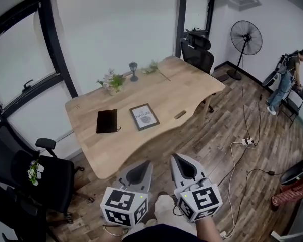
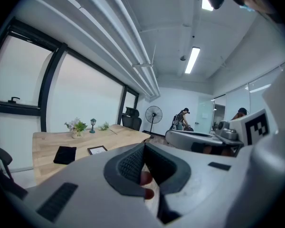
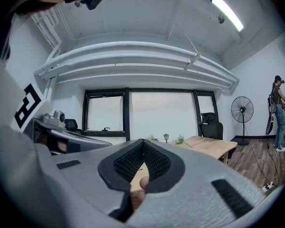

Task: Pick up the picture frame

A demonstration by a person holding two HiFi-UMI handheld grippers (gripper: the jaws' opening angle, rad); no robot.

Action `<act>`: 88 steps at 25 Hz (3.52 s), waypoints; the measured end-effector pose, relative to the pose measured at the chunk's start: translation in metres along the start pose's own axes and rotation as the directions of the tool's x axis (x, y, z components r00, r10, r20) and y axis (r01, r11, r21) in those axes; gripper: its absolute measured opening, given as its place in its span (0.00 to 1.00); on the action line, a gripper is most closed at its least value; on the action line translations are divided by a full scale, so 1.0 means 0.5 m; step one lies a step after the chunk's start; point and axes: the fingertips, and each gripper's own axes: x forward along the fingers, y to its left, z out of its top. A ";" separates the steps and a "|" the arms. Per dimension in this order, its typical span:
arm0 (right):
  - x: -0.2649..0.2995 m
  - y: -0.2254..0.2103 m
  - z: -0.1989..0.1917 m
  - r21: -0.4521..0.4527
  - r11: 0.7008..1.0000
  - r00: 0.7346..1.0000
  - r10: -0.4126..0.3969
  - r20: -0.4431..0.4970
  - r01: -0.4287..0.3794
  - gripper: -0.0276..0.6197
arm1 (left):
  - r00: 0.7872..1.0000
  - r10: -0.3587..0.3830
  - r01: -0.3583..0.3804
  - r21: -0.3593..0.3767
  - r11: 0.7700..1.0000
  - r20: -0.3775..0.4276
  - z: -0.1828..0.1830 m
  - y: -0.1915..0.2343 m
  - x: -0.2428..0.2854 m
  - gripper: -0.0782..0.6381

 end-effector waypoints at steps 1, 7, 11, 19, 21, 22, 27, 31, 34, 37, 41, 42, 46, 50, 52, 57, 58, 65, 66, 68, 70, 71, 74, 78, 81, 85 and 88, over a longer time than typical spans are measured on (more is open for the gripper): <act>0.007 -0.008 0.000 0.001 1.000 1.000 0.001 0.001 -0.001 0.05 | 1.000 0.000 0.000 0.002 1.000 0.000 0.003 0.002 0.010 0.11; 0.061 -0.051 -0.009 0.012 1.000 1.000 0.013 -0.019 -0.013 0.05 | 1.000 0.015 -0.015 0.000 1.000 -0.005 0.015 0.027 0.071 0.11; 0.096 -0.079 -0.011 0.018 1.000 1.000 0.017 -0.025 -0.017 0.05 | 1.000 0.022 -0.022 0.000 1.000 -0.016 0.022 0.043 0.108 0.11; 0.162 -0.134 -0.018 0.019 0.999 0.998 0.049 -0.042 -0.048 0.05 | 0.998 0.056 -0.056 -0.008 0.998 -0.015 0.043 0.084 0.182 0.11; 0.179 -0.141 -0.018 0.022 0.998 0.997 0.068 -0.046 -0.067 0.05 | 0.998 0.060 -0.061 -0.010 0.998 -0.015 0.046 0.093 0.198 0.11; 0.187 -0.144 -0.018 0.026 0.996 0.995 0.082 -0.049 -0.081 0.05 | 0.998 0.062 -0.062 -0.011 0.998 -0.014 0.047 0.096 0.206 0.11; 0.219 -0.171 -0.034 0.060 0.990 0.990 0.128 -0.060 -0.124 0.05 | 0.997 0.081 -0.082 -0.029 0.996 -0.011 0.049 0.113 0.244 0.12; 0.241 -0.192 -0.040 0.072 0.987 0.985 0.152 -0.081 -0.146 0.08 | 0.996 0.091 -0.091 -0.051 0.995 0.000 0.057 0.127 0.268 0.12; 0.257 -0.204 -0.046 0.083 0.982 0.980 0.176 -0.097 -0.168 0.14 | 0.997 0.083 -0.083 -0.066 0.994 0.003 0.062 0.133 0.285 0.17; 0.268 -0.217 -0.054 0.085 0.979 0.974 0.196 -0.111 -0.187 0.18 | 0.997 0.081 -0.080 -0.086 0.993 0.001 0.061 0.135 0.302 0.23; 0.289 -0.241 -0.061 0.069 0.977 0.969 0.207 -0.136 -0.199 0.20 | 0.996 0.084 -0.084 -0.101 0.991 -0.005 0.062 0.143 0.328 0.27; 0.294 -0.246 -0.064 0.064 0.977 0.967 0.209 -0.144 -0.202 0.20 | 0.996 0.085 -0.086 -0.101 0.991 -0.010 0.061 0.145 0.335 0.28; 0.310 -0.267 -0.076 0.054 0.974 0.960 0.226 -0.167 -0.220 0.23 | 0.995 0.101 -0.103 -0.104 0.989 -0.022 0.057 0.157 0.358 0.30; 0.324 -0.287 -0.089 0.040 0.971 0.952 0.240 -0.189 -0.237 0.26 | 0.993 0.117 -0.119 -0.120 0.986 -0.029 0.051 0.164 0.374 0.32; 0.333 -0.294 -0.093 0.032 0.970 0.951 0.242 -0.194 -0.241 0.27 | 0.991 0.129 -0.132 -0.123 0.984 -0.037 0.047 0.172 0.381 0.33; 0.352 -0.304 -0.103 0.023 0.968 0.946 0.250 -0.207 -0.251 0.27 | 0.985 0.152 -0.161 -0.131 0.978 -0.078 0.030 0.188 0.395 0.36; 0.358 -0.305 -0.104 0.022 0.967 0.945 0.251 -0.209 -0.253 0.27 | 0.984 0.157 -0.166 -0.133 0.977 -0.079 0.029 0.192 0.396 0.36; 0.398 -0.302 -0.106 0.005 0.962 0.939 0.266 -0.218 -0.272 0.27 | 0.978 0.201 -0.207 -0.149 0.967 -0.053 0.042 0.231 0.399 0.36; 0.404 -0.302 -0.106 0.001 0.962 0.938 0.268 -0.220 -0.275 0.27 | 0.978 0.205 -0.210 -0.150 0.966 -0.050 0.043 0.237 0.401 0.36; 0.417 -0.302 -0.106 -0.004 0.961 0.937 0.271 -0.219 -0.278 0.27 | 0.977 0.207 -0.212 -0.149 0.966 -0.045 0.049 0.247 0.405 0.36; 0.433 -0.302 -0.104 -0.004 0.960 0.938 0.271 -0.217 -0.279 0.27 | 0.977 0.208 -0.212 -0.148 0.966 -0.041 0.055 0.258 0.410 0.36; 0.441 -0.302 -0.103 -0.004 0.960 0.938 0.271 -0.216 -0.279 0.27 | 0.977 0.208 -0.212 -0.147 0.966 -0.040 0.057 0.264 0.412 0.36; 0.470 -0.296 -0.104 -0.009 0.960 0.937 0.273 -0.217 -0.281 0.27 | 0.978 0.204 -0.208 -0.146 0.967 -0.042 0.061 0.286 0.420 0.36; 0.508 -0.293 -0.107 -0.017 0.959 0.936 0.270 -0.227 -0.281 0.27 | 0.979 0.197 -0.202 -0.149 0.968 -0.046 0.065 0.314 0.439 0.36; 0.537 -0.296 -0.108 -0.018 0.961 0.937 0.263 -0.231 -0.275 0.27 | 0.981 0.189 -0.194 -0.145 0.970 -0.051 0.070 0.334 0.454 0.36; 0.573 -0.299 -0.120 -0.026 0.962 0.933 0.257 -0.251 -0.272 0.27 | 0.981 0.188 -0.194 -0.151 0.969 -0.054 0.076 0.367 0.471 0.37; 0.598 -0.302 -0.128 -0.027 0.963 0.931 0.251 -0.265 -0.267 0.27 | 0.981 0.186 -0.194 -0.156 0.969 -0.059 0.078 0.392 0.487 0.37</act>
